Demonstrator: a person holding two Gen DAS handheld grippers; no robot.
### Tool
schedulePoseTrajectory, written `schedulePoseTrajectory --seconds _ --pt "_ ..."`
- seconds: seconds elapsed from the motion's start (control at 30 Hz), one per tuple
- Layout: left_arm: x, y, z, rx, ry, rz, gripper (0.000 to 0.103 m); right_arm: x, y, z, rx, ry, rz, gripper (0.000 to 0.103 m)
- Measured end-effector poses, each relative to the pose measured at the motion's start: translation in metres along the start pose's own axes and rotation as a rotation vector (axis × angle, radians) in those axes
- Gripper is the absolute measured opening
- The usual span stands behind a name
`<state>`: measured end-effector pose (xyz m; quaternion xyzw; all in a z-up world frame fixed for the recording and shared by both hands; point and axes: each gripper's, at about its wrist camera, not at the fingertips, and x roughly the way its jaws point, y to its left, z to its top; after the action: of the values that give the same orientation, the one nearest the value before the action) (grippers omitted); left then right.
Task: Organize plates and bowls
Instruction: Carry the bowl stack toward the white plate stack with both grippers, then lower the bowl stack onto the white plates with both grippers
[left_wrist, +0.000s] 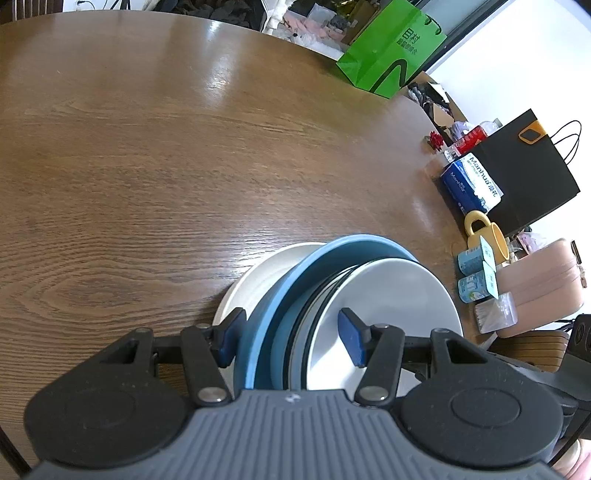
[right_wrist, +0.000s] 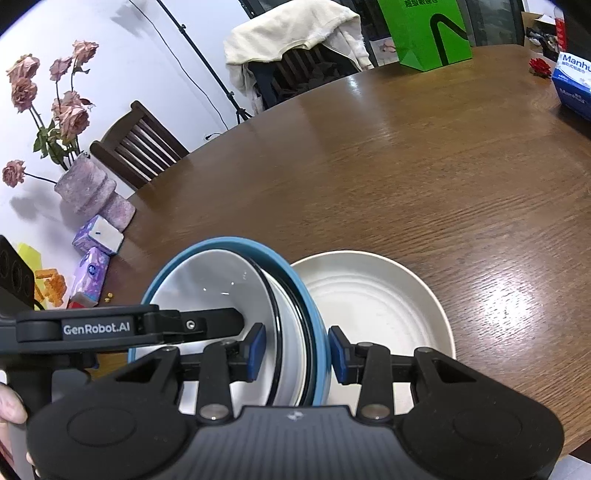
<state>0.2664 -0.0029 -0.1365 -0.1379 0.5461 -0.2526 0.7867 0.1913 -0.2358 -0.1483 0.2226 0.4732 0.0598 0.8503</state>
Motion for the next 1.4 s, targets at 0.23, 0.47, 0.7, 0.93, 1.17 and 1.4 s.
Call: schedulePoseTrajectory --seconds 0.23,0.47,0.7,0.93,1.17,1.4 --pt "0.010 -0.004 -0.002 -0.012 0.012 0.001 0.056 0.002 -0.009 0.001 0.003 0.012 -0.007 0.036" --pt "0.019 -0.003 -0.005 -0.028 0.027 0.009 0.056 0.008 -0.020 0.000 0.009 0.031 -0.005 0.036" --pt "0.029 -0.006 -0.006 -0.039 0.035 0.011 0.056 0.014 -0.025 0.001 0.013 0.047 -0.004 0.036" --pt "0.039 -0.006 -0.006 -0.055 0.043 0.004 0.055 0.022 -0.027 0.004 0.004 0.060 -0.019 0.036" --pt "0.044 -0.008 -0.005 -0.058 0.042 0.011 0.054 0.023 -0.032 0.006 -0.014 0.067 -0.024 0.036" --pt "0.043 -0.008 -0.007 -0.062 0.031 0.022 0.055 0.025 -0.032 0.008 -0.027 0.072 -0.015 0.036"
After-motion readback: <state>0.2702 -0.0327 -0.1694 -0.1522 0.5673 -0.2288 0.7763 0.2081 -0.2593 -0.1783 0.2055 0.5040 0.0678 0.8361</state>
